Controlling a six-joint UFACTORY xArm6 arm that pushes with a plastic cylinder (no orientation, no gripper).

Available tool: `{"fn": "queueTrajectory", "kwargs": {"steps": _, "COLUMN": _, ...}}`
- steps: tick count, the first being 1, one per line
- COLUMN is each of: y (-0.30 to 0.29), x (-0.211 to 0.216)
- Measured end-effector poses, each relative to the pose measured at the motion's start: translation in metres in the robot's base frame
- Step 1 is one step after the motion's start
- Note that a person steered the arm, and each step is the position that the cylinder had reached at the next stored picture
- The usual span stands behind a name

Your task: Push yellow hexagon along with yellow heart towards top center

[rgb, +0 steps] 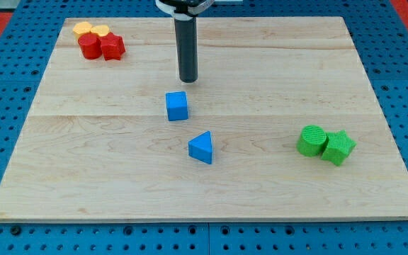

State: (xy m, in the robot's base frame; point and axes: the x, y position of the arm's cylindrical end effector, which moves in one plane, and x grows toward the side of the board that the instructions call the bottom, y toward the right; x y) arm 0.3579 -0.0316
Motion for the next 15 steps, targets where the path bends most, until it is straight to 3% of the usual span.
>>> {"fn": "queueTrajectory", "kwargs": {"steps": 3, "y": -0.091, "x": 0.0}}
{"fn": "queueTrajectory", "kwargs": {"steps": 5, "y": -0.093, "x": -0.003}}
{"fn": "queueTrajectory", "kwargs": {"steps": 8, "y": -0.203, "x": 0.013}}
{"fn": "queueTrajectory", "kwargs": {"steps": 9, "y": -0.233, "x": -0.019}}
{"fn": "queueTrajectory", "kwargs": {"steps": 12, "y": -0.246, "x": -0.106}}
{"fn": "queueTrajectory", "kwargs": {"steps": 15, "y": -0.198, "x": -0.117}}
